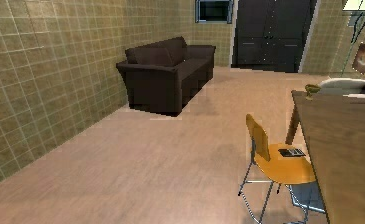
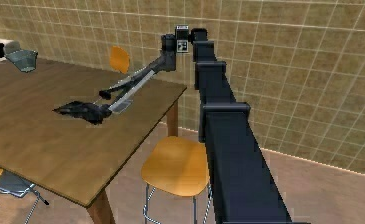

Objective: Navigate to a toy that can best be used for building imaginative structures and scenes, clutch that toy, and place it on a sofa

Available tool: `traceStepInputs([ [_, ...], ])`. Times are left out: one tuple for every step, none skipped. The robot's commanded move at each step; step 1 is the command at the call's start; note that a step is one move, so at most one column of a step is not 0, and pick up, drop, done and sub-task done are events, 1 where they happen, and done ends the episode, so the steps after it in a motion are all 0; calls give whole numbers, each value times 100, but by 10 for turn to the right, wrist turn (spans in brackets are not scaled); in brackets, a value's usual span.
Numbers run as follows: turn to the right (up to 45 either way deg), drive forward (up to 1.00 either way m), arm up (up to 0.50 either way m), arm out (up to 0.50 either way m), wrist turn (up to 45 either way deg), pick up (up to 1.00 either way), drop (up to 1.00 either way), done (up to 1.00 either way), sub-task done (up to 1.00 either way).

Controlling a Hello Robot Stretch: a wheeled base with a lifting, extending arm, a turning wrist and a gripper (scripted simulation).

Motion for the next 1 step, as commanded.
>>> traceStepInputs([
  [0,0,0,0,-210,0,0,0,0],
])
